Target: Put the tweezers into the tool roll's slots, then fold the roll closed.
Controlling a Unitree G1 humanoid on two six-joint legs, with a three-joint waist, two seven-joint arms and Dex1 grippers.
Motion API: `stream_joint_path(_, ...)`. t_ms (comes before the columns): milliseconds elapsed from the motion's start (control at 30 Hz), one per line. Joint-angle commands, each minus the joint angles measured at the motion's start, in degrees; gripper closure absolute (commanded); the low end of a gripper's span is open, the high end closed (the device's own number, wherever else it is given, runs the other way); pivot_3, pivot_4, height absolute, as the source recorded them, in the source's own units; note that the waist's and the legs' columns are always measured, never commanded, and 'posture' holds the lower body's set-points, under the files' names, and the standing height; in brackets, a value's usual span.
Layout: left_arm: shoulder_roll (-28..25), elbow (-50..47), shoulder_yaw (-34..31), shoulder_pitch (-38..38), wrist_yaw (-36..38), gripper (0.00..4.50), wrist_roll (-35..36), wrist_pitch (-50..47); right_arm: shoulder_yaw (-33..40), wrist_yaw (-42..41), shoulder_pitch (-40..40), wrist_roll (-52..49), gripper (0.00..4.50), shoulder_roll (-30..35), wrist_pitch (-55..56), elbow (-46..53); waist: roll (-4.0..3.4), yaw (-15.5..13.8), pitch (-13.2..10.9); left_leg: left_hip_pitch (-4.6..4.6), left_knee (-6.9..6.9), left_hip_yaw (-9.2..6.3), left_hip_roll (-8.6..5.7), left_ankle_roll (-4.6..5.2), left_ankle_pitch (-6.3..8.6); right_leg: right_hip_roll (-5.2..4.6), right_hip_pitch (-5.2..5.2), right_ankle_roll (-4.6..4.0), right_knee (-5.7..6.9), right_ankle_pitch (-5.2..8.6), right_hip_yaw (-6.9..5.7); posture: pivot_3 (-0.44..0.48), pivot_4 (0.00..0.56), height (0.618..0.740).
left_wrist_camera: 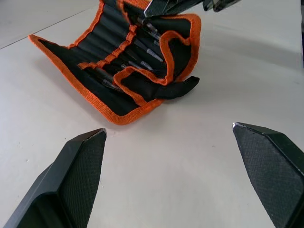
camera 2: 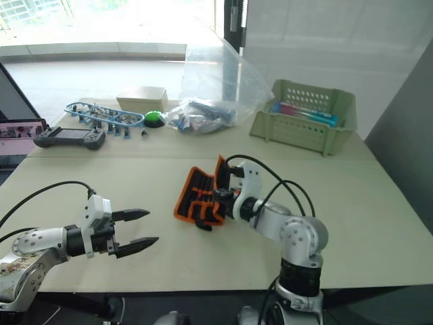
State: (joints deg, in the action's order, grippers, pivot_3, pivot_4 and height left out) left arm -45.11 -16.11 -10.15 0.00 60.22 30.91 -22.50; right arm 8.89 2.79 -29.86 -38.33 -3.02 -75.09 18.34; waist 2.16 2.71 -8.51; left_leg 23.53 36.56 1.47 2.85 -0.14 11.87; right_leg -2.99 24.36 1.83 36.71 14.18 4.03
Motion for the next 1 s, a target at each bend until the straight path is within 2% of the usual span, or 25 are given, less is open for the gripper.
stream_joint_path(33,-0.07,-1.69,-0.33,-0.71,0.13,0.00,0.81,0.02,-3.88,-0.17,0.09,4.16,4.48,-0.42,5.28,-3.47,0.00,0.02,0.00,0.00,0.00,0.00,0.00,0.00,0.00,0.00,0.00,0.00,0.01,0.00,0.00,0.000,0.150,0.740)
stream_joint_path(300,0.02,-1.45,0.06,-1.36,0.13,0.00,0.65,-0.08,-9.05,-2.63,1.90,10.94,4.48,-1.38,13.81,-15.63,0.00,0.13,0.00,-0.01,0.01,0.00,0.01,0.00,0.00,0.01,0.00,0.00,0.03,0.00,0.00,0.000,0.150,0.740)
stream_joint_path(533,0.04,-1.37,0.22,-1.60,0.08,0.00,0.59,-0.23,-8.58,-4.64,4.66,11.73,4.48,-2.16,16.19,-20.45,0.08,0.93,0.05,-0.36,0.01,0.01,0.03,0.00,0.00,0.01,-0.26,-0.03,0.07,0.02,0.00,0.000,0.150,0.740)
stream_joint_path(767,0.05,-1.53,0.29,-1.52,0.06,0.00,0.69,-0.42,-5.43,-7.00,2.99,8.52,2.39,-2.26,16.88,-17.18,0.09,1.19,0.07,-0.40,0.01,0.00,0.05,0.00,0.00,0.01,-0.26,-0.06,0.11,0.03,0.00,0.000,0.150,0.740)
stream_joint_path(800,0.05,-1.60,0.24,-1.42,0.06,0.00,0.73,-0.43,-5.11,-7.21,2.70,8.10,1.87,-1.93,16.68,-16.44,0.09,1.15,0.07,-0.39,0.01,0.00,0.05,-0.01,0.00,0.01,-0.26,-0.06,0.11,0.03,0.00,0.000,0.150,0.740)
stream_joint_path(833,0.04,-1.62,0.23,-1.39,0.07,0.00,0.73,-0.44,-4.34,-7.62,2.31,7.19,1.60,-1.77,16.78,-15.66,0.09,1.07,0.06,-0.37,0.01,0.00,0.04,-0.01,0.00,0.00,-0.24,-0.06,0.11,0.03,0.00,0.000,0.150,0.740)
stream_joint_path(1000,0.03,-1.47,0.32,-1.46,0.19,0.00,0.66,-0.40,-3.12,-9.89,1.89,4.58,1.60,0.60,15.18,-13.46,0.06,0.74,0.04,-0.26,0.01,0.01,0.01,-0.03,-0.02,-0.03,-0.18,-0.06,0.09,0.03,-0.01,0.000,0.150,0.740)
